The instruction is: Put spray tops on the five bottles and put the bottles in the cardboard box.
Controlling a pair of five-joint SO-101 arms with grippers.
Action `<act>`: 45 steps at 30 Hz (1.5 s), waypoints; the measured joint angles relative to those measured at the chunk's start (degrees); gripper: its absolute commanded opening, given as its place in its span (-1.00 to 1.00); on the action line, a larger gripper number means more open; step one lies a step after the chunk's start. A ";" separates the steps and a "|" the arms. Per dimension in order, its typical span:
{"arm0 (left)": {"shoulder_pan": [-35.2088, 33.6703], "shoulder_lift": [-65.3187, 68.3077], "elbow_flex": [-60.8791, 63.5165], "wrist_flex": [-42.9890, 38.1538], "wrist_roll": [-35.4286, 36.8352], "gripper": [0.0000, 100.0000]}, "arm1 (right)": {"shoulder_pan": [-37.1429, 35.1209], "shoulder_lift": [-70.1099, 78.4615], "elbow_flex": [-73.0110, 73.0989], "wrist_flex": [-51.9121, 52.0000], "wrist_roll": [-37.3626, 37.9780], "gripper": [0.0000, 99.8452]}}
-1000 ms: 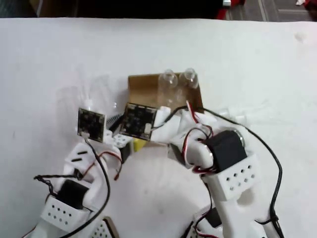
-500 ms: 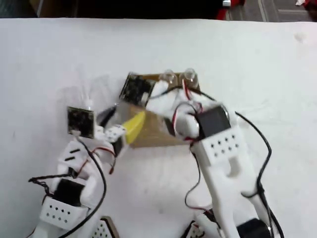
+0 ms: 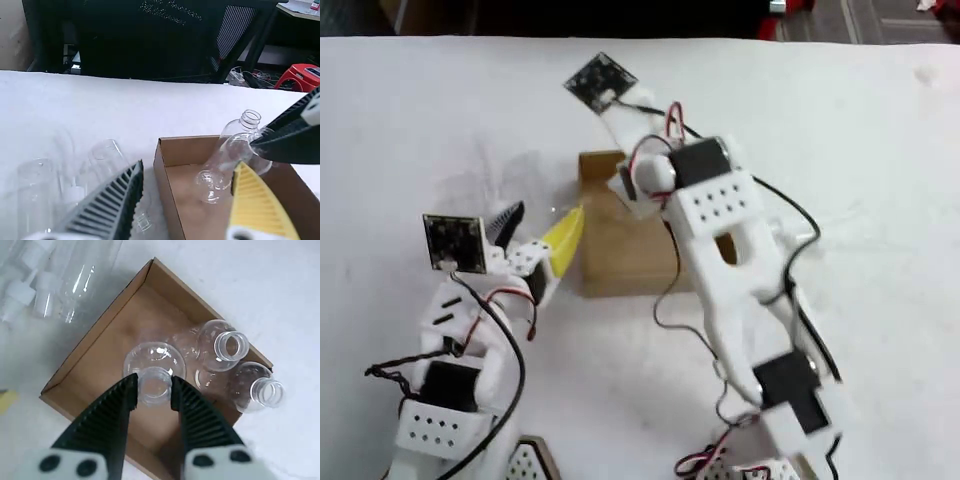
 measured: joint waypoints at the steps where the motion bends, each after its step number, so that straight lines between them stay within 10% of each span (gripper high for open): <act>1: 0.00 0.00 0.00 0.00 -0.09 -0.45 | 0.00 1.93 -1.93 0.00 -0.79 -0.97; 45: 0.00 0.00 0.00 0.00 -0.09 -0.45 | -2.99 21.63 -20.57 0.00 -3.69 -0.62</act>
